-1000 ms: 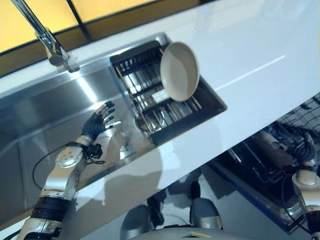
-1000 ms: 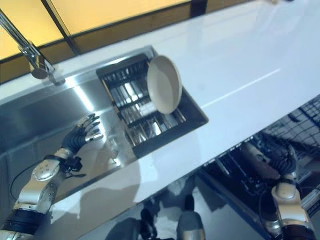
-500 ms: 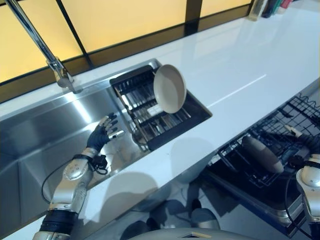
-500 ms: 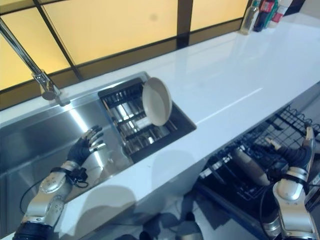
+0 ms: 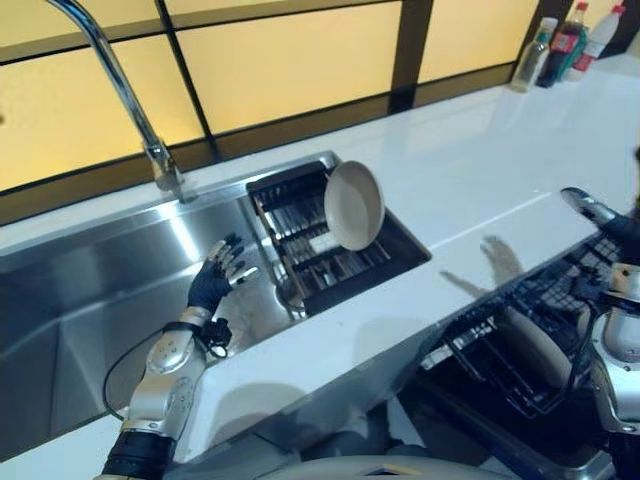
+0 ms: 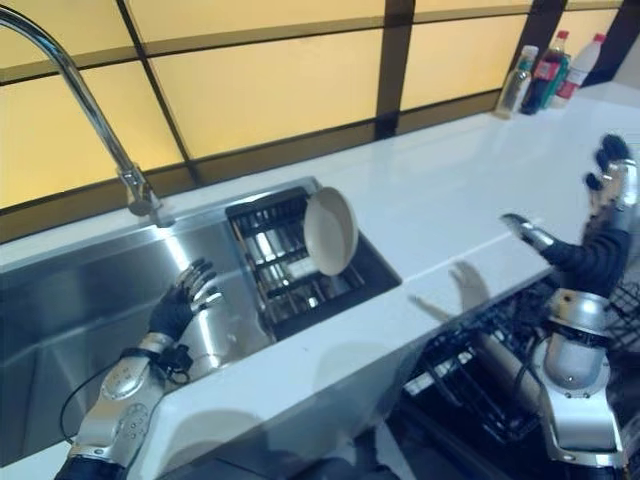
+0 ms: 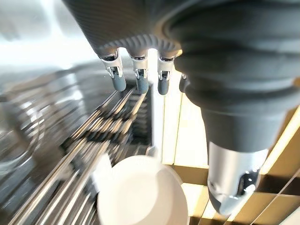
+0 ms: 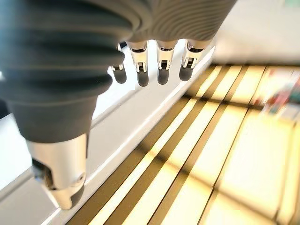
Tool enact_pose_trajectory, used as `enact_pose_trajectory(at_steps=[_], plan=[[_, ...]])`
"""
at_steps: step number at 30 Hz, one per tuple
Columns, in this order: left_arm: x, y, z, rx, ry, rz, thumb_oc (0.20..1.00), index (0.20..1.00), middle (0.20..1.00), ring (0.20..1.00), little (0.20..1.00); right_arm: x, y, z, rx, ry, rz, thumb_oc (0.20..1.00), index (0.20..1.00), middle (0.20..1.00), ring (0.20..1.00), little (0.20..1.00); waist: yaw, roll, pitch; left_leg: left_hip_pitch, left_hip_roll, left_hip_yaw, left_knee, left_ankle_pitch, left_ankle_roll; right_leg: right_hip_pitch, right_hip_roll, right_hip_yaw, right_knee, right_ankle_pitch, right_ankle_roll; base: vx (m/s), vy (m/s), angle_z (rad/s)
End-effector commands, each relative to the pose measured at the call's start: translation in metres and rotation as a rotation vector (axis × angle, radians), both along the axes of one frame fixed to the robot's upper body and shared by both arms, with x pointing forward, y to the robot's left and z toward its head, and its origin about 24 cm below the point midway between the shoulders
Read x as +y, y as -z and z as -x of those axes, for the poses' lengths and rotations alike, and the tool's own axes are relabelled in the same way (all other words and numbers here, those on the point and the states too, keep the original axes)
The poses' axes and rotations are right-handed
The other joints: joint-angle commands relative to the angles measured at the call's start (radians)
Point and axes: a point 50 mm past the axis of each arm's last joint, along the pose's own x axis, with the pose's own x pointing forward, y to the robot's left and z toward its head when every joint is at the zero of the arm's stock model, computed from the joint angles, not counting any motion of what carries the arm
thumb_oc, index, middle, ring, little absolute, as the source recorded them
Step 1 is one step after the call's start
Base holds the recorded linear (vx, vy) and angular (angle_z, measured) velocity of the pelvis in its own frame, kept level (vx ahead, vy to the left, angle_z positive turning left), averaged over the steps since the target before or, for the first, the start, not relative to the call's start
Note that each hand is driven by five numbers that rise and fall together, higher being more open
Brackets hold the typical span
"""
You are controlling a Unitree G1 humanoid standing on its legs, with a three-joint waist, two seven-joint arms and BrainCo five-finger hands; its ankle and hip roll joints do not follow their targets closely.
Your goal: Pick up plates and place into dishwasher.
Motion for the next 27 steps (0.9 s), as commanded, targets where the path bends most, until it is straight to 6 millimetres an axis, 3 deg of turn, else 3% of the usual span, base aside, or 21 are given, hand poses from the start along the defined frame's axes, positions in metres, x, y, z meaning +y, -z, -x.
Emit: enact_pose_trajectory(at_steps=[1, 8, 13, 19, 27], plan=[[0.002, -0.041, -0.010, -0.249, -0.063, -0.128, 1.000, 1.000, 1.000, 1.000, 1.000, 0.017, -0.019, -0.003, -0.129, -0.116, -0.037, 1.000, 1.000, 1.000, 1.000, 1.000, 0.055, 0.003, -0.022, 0.056, 0.022, 0.039, 0.029, -0.104, 0.011, -0.069, 0.059, -0.007, -0.012, 0.016, -0.003, -0.01, 0.023, 0.18], [0.015, -0.061, -0.007, -0.356, -0.227, -0.266, 1.000, 1.000, 1.000, 1.000, 1.000, 0.028, -0.002, -0.011, -0.030, -0.154, -0.075, 1.000, 1.000, 1.000, 1.000, 1.000, 0.078, 0.003, -0.037, 0.060, 0.019, 0.008, -0.019, -0.071, -0.001, -0.055, 0.066, -0.033, -0.012, 0.000, -0.004, 0.00, 0.003, 0.20], [0.014, -0.077, -0.006, -0.445, -0.206, -0.356, 1.000, 1.000, 1.000, 1.000, 1.000, 0.027, 0.003, -0.013, 0.004, -0.149, -0.106, 1.000, 1.000, 1.000, 1.000, 1.000, 0.079, 0.002, -0.042, 0.060, 0.021, 0.001, -0.033, -0.060, -0.008, -0.049, 0.071, -0.037, -0.012, -0.006, -0.004, -0.01, -0.032, 0.07], [0.005, -0.098, -0.011, -0.546, -0.096, -0.495, 1.000, 1.000, 1.000, 1.000, 1.000, 0.032, 0.008, -0.015, 0.028, -0.174, -0.127, 1.000, 1.000, 1.000, 1.000, 1.000, 0.052, 0.014, -0.046, 0.071, 0.028, 0.024, -0.037, -0.058, -0.011, -0.049, 0.078, -0.024, -0.012, -0.011, -0.005, -0.01, -0.069, 0.00], [-0.001, -0.106, -0.018, -0.573, 0.021, -0.621, 1.000, 1.000, 1.000, 1.000, 1.000, 0.034, 0.014, -0.016, 0.077, -0.190, -0.131, 1.000, 1.000, 1.000, 1.000, 1.000, -0.002, 0.033, -0.050, 0.087, 0.047, 0.058, -0.023, -0.064, -0.012, -0.045, 0.104, 0.034, -0.012, -0.021, -0.023, 0.03, -0.106, -0.09]])
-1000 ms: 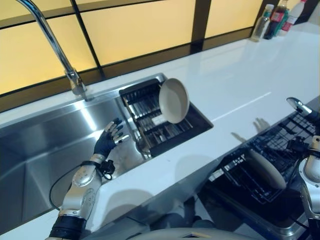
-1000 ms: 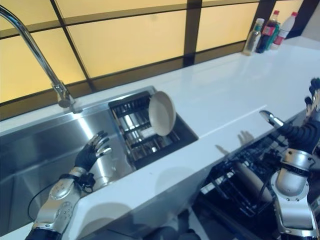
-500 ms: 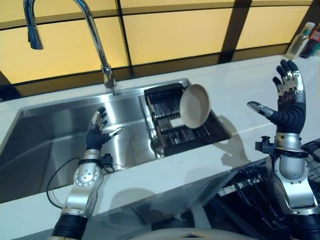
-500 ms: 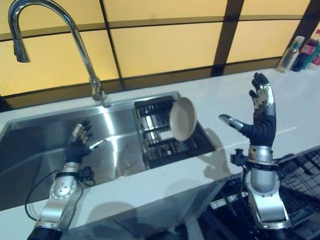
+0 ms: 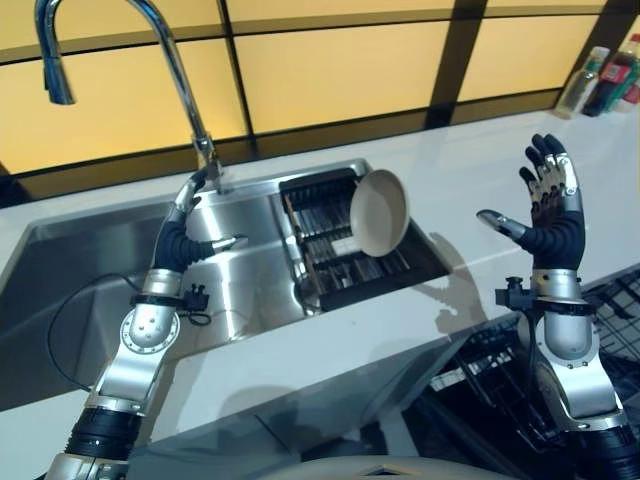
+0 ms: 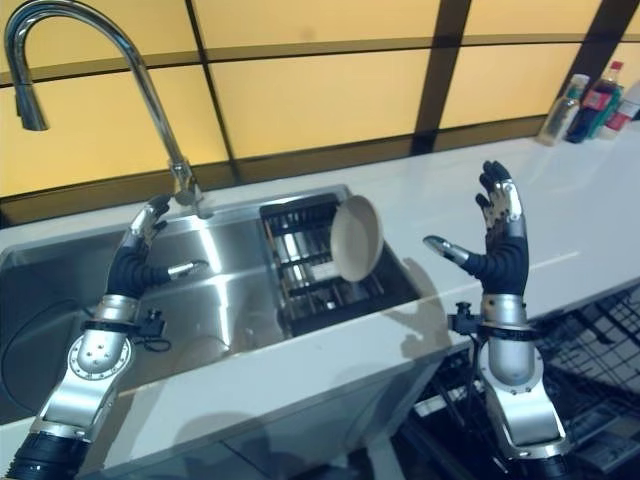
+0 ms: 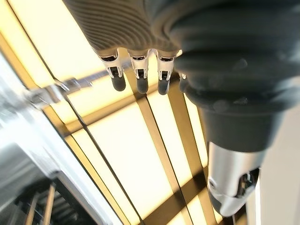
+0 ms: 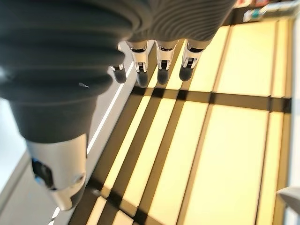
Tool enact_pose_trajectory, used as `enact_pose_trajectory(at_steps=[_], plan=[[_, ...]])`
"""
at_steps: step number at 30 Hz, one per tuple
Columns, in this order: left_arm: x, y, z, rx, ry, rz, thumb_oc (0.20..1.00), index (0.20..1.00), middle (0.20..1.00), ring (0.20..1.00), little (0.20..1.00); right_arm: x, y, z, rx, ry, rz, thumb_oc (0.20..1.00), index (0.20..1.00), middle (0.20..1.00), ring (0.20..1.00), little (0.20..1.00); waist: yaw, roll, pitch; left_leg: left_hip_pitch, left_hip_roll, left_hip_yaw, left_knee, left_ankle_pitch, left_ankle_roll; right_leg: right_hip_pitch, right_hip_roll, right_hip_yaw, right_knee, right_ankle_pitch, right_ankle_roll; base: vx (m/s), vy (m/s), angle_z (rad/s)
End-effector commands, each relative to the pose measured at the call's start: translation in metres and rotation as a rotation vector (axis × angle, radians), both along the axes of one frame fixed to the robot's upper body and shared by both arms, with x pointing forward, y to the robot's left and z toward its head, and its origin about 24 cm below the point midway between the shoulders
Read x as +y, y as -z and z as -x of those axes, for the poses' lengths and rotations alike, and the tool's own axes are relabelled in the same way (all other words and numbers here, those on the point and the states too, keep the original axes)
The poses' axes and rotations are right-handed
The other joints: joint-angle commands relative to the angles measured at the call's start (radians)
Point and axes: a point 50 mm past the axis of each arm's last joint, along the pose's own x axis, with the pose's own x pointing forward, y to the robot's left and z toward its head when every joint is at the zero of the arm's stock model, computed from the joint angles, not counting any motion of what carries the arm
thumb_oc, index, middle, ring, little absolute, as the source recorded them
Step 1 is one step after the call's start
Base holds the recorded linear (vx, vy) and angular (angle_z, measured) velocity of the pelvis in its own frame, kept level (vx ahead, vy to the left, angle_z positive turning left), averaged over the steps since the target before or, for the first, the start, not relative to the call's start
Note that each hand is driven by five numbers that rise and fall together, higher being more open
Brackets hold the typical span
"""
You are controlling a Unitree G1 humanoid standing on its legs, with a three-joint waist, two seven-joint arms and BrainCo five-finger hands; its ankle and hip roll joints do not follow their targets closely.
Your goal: Pick up plates and place into dishwasher.
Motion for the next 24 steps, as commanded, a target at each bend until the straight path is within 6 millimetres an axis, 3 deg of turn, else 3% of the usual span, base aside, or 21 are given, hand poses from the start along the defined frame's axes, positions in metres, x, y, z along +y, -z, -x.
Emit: enact_pose_trajectory(at_steps=[1, 7, 12, 14, 17, 20, 21, 24], plan=[[-0.009, -0.033, -0.008, -0.160, 0.082, -0.090, 1.000, 1.000, 1.000, 1.000, 1.000, 0.003, -0.018, -0.003, -0.086, -0.030, -0.040, 1.000, 1.000, 1.000, 1.000, 1.000, -0.017, 0.028, -0.021, 0.066, 0.043, 0.100, 0.056, -0.124, -0.001, -0.060, 0.087, 0.052, 0.003, -0.020, -0.018, 0.12, -0.090, -0.21], [-0.008, -0.027, -0.010, -0.131, 0.077, -0.129, 1.000, 1.000, 1.000, 1.000, 1.000, -0.001, -0.016, -0.003, -0.051, -0.046, -0.022, 1.000, 1.000, 1.000, 1.000, 1.000, -0.049, 0.035, -0.017, 0.065, 0.064, 0.113, 0.155, -0.180, -0.005, -0.049, 0.114, 0.093, 0.023, -0.052, -0.041, 0.09, -0.132, -0.26], [-0.006, -0.020, -0.011, -0.109, 0.044, -0.104, 1.000, 1.000, 1.000, 1.000, 1.000, -0.004, -0.015, -0.003, -0.030, -0.064, -0.014, 1.000, 1.000, 1.000, 1.000, 1.000, -0.044, 0.022, 0.000, -0.013, 0.082, 0.070, 0.330, -0.143, -0.025, -0.064, 0.127, 0.128, 0.057, -0.053, -0.083, 0.02, -0.117, -0.30], [-0.004, -0.016, -0.009, -0.103, 0.022, -0.106, 1.000, 1.000, 1.000, 1.000, 1.000, -0.001, -0.014, -0.004, -0.027, -0.085, -0.011, 1.000, 1.000, 1.000, 1.000, 1.000, -0.026, 0.024, 0.003, -0.041, 0.043, -0.019, 0.326, -0.147, -0.009, -0.073, 0.129, 0.168, 0.058, -0.046, -0.081, 0.01, -0.006, -0.49], [0.005, -0.012, -0.004, -0.090, -0.023, -0.127, 1.000, 1.000, 1.000, 1.000, 1.000, 0.006, -0.012, -0.008, -0.017, -0.126, -0.008, 1.000, 1.000, 1.000, 1.000, 1.000, 0.018, 0.035, 0.006, -0.053, -0.048, -0.196, 0.242, -0.168, 0.028, -0.089, 0.149, 0.249, 0.059, -0.036, -0.071, 0.06, 0.048, -0.86], [0.012, -0.010, 0.000, -0.091, -0.059, -0.196, 1.000, 1.000, 1.000, 1.000, 1.000, 0.011, -0.011, -0.012, -0.003, -0.137, -0.016, 1.000, 1.000, 1.000, 1.000, 1.000, 0.064, 0.040, -0.001, -0.074, -0.093, -0.359, 0.166, -0.126, 0.037, -0.099, 0.171, 0.307, 0.051, -0.029, -0.071, 0.04, 0.031, -1.06], [0.014, -0.011, 0.000, -0.097, -0.072, -0.223, 1.000, 1.000, 1.000, 1.000, 1.000, 0.013, -0.011, -0.013, -0.002, -0.140, -0.015, 1.000, 1.000, 1.000, 1.000, 1.000, 0.072, 0.042, -0.002, -0.080, -0.102, -0.388, 0.158, -0.117, 0.038, -0.102, 0.174, 0.317, 0.048, -0.028, -0.070, 0.01, 0.061, -0.86], [0.019, -0.014, -0.003, -0.126, -0.122, -0.351, 1.000, 1.000, 1.000, 1.000, 1.000, 0.016, -0.013, -0.016, -0.001, -0.144, -0.013, 1.000, 1.000, 1.000, 1.000, 1.000, 0.071, 0.049, -0.004, -0.080, -0.098, -0.369, 0.136, -0.115, 0.042, -0.113, 0.169, 0.327, 0.040, -0.028, -0.060, -0.02, 0.122, -0.46]])
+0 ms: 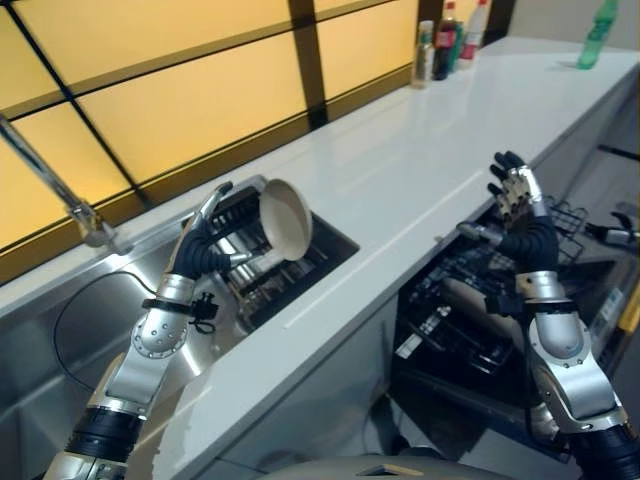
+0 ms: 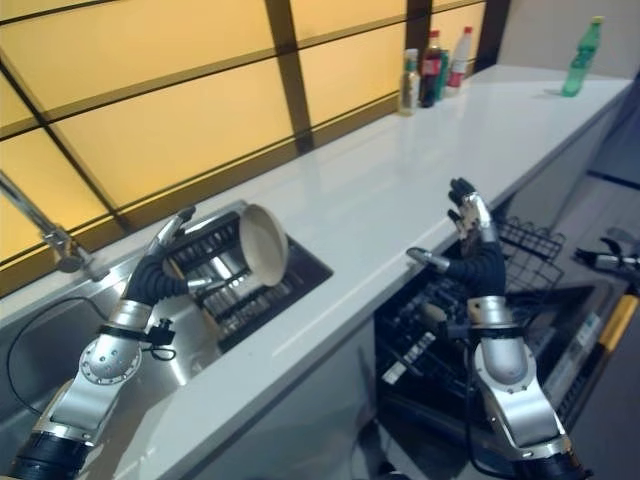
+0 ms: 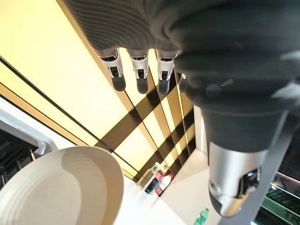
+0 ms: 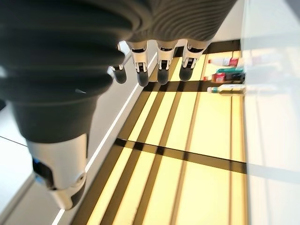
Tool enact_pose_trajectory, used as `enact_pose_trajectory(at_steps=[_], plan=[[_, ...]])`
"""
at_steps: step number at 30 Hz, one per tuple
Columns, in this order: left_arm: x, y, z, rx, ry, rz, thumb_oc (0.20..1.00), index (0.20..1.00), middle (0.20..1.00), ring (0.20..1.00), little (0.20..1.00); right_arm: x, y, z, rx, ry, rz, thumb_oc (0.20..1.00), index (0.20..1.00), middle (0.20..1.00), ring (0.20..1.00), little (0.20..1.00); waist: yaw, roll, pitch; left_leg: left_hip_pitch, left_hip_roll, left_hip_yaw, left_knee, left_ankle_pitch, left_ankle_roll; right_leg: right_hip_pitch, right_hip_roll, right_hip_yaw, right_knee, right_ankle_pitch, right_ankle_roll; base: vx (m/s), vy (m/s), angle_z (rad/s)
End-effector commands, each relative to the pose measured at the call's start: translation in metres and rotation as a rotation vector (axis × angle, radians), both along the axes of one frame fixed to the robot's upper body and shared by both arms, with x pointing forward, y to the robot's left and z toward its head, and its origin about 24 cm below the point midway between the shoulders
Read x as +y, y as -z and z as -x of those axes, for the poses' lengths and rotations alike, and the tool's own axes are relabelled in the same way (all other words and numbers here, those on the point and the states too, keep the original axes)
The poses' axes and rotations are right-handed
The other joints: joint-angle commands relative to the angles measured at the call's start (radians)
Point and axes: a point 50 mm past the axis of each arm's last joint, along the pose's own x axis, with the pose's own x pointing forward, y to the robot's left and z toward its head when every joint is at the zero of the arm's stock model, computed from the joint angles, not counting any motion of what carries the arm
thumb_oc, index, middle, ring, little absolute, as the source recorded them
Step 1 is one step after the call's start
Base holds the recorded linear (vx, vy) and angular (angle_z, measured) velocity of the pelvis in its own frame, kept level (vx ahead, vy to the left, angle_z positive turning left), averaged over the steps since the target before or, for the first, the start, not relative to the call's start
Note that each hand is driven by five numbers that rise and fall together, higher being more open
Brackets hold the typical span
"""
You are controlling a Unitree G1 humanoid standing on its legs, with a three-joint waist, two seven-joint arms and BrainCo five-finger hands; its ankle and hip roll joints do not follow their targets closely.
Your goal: Pick up plates and place into dishwasher.
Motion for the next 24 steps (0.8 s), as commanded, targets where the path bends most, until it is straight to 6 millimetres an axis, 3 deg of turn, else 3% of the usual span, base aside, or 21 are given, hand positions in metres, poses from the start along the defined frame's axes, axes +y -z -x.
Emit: enact_pose_trajectory(at_steps=[1, 5, 12, 18, 24], plan=[[0.023, -0.024, -0.008, -0.148, -0.106, -0.246, 1.000, 1.000, 1.000, 1.000, 1.000, 0.003, -0.023, -0.012, -0.102, -0.023, -0.029, 1.000, 1.000, 1.000, 1.000, 1.000, 0.016, -0.023, -0.012, -0.098, -0.050, -0.015, 0.047, 0.007, 0.021, 0.075, 0.054, -0.044, -0.056, -0.067, -0.005, -0.02, 0.177, -0.14], [0.037, -0.034, -0.020, -0.164, -0.164, -0.484, 1.000, 1.000, 1.000, 1.000, 1.000, -0.001, -0.023, -0.013, -0.077, -0.044, -0.010, 1.000, 1.000, 1.000, 1.000, 1.000, -0.014, -0.003, -0.006, -0.091, -0.045, 0.031, 0.031, 0.006, 0.019, 0.057, 0.028, -0.046, -0.056, -0.057, 0.016, 0.00, 0.190, -0.05], [0.063, -0.043, -0.027, -0.158, -0.249, -0.669, 1.000, 1.000, 1.000, 1.000, 1.000, -0.007, -0.022, -0.012, -0.047, -0.048, 0.036, 1.000, 1.000, 1.000, 1.000, 1.000, -0.063, 0.054, 0.037, -0.082, -0.067, 0.088, 0.037, -0.013, 0.035, -0.014, -0.021, -0.032, 0.006, -0.044, 0.050, 0.02, 0.215, -0.03], [0.083, -0.040, -0.024, -0.117, -0.352, -0.658, 1.000, 1.000, 1.000, 1.000, 1.000, -0.018, -0.020, -0.007, -0.009, -0.062, 0.094, 1.000, 1.000, 1.000, 1.000, 1.000, -0.107, 0.107, 0.084, -0.086, -0.095, 0.146, 0.067, -0.029, 0.049, -0.082, -0.056, -0.025, 0.075, -0.041, 0.075, 0.06, 0.195, -0.11], [0.098, -0.044, -0.024, -0.159, -0.450, -0.685, 1.000, 1.000, 1.000, 1.000, 1.000, -0.014, -0.018, -0.008, 0.021, -0.108, 0.134, 1.000, 1.000, 1.000, 1.000, 1.000, -0.119, 0.147, 0.111, -0.093, -0.107, 0.204, 0.089, -0.034, 0.049, -0.111, -0.089, -0.073, 0.092, -0.032, 0.083, 0.09, 0.079, -0.49]])
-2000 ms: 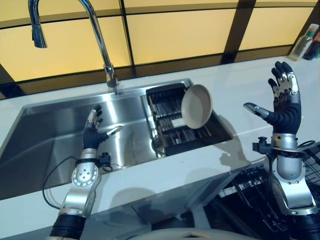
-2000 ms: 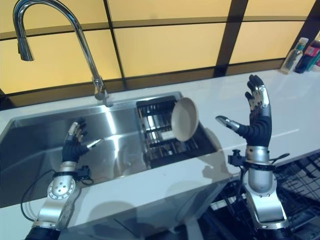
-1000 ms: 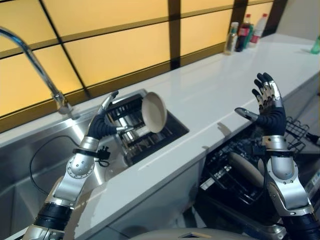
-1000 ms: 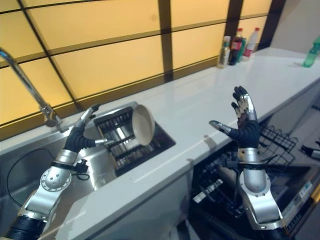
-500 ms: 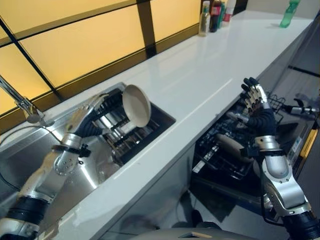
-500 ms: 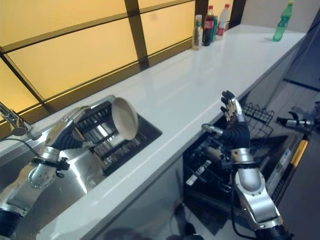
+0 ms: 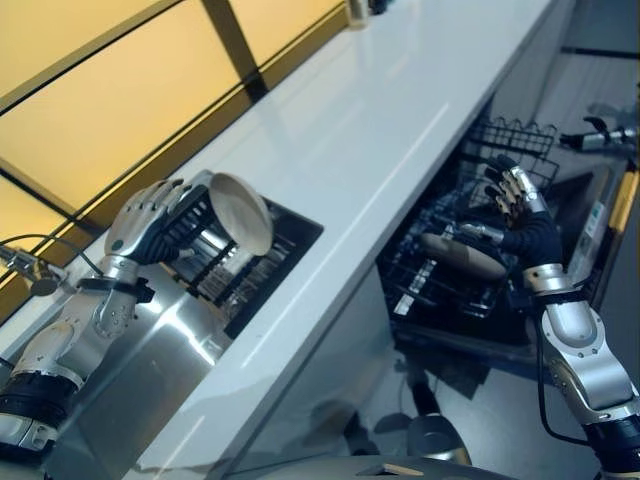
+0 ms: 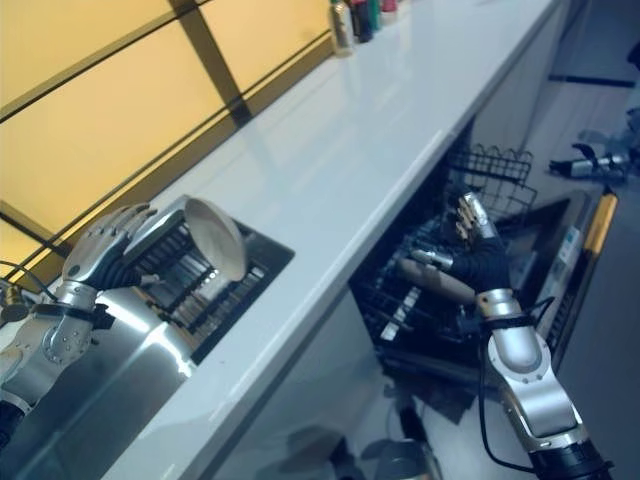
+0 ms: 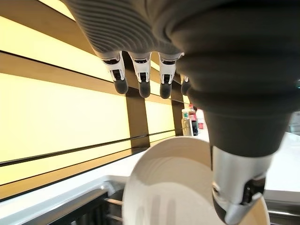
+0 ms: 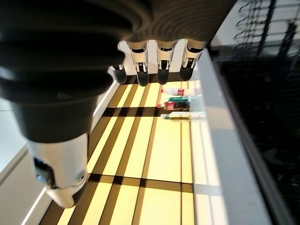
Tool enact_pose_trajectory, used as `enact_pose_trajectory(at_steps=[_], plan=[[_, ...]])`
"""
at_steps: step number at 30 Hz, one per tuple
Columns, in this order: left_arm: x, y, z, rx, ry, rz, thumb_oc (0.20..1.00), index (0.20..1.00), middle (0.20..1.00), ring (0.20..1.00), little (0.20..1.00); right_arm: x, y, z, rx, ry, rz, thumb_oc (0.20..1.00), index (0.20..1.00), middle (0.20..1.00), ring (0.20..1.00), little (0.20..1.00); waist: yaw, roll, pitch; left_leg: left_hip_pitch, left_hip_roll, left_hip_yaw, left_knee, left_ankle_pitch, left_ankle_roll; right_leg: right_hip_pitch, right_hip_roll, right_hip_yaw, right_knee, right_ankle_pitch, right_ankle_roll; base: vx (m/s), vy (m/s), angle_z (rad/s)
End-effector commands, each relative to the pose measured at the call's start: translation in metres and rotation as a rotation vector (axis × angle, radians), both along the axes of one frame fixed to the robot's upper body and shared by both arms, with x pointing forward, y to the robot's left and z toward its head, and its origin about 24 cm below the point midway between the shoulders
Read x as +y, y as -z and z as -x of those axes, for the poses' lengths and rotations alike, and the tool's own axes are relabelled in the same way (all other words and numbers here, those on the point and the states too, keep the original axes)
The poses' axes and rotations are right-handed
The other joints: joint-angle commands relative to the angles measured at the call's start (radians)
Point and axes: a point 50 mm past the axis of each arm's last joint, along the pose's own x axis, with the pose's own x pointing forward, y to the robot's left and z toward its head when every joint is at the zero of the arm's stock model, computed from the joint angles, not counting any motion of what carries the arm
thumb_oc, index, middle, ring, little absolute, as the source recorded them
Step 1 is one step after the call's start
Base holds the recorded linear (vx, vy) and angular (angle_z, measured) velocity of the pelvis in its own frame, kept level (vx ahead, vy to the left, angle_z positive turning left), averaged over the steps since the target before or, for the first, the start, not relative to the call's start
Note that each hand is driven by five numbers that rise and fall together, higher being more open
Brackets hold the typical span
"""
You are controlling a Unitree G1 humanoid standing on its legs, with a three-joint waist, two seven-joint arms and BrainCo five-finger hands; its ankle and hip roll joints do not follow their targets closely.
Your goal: Pick up plates and place into dishwasher.
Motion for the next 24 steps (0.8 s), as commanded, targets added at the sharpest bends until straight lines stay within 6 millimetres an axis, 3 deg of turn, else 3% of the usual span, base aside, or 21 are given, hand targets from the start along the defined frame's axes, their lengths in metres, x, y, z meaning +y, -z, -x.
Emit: enact_pose_trajectory(at_steps=[1, 10, 24], plan=[[0.022, -0.034, -0.005, -0.161, -0.086, -0.097, 1.000, 1.000, 1.000, 1.000, 1.000, 0.007, -0.019, 0.001, -0.071, -0.074, 0.038, 1.000, 1.000, 1.000, 1.000, 1.000, -0.026, -0.007, -0.035, -0.152, -0.091, -0.013, 0.156, -0.063, 0.048, -0.060, -0.040, 0.000, 0.105, -0.081, 0.062, 0.09, 0.036, -0.47], [0.017, -0.021, -0.017, -0.135, -0.114, -0.222, 1.000, 1.000, 1.000, 1.000, 1.000, -0.003, -0.024, -0.003, -0.050, -0.070, 0.120, 1.000, 1.000, 1.000, 1.000, 1.000, -0.083, 0.058, 0.008, -0.193, -0.106, 0.004, 0.169, -0.043, 0.035, -0.119, -0.021, 0.048, 0.132, -0.087, 0.055, 0.06, 0.050, -0.13], [0.022, -0.003, -0.033, 0.024, -0.196, -0.343, 1.000, 1.000, 1.000, 1.000, 1.000, -0.008, -0.051, -0.013, -0.095, -0.071, 0.214, 1.000, 1.000, 1.000, 1.000, 1.000, -0.131, 0.079, 0.106, -0.267, -0.111, 0.019, 0.184, -0.016, 0.019, -0.192, -0.021, 0.064, 0.136, -0.078, 0.038, -0.01, 0.059, -0.11]])
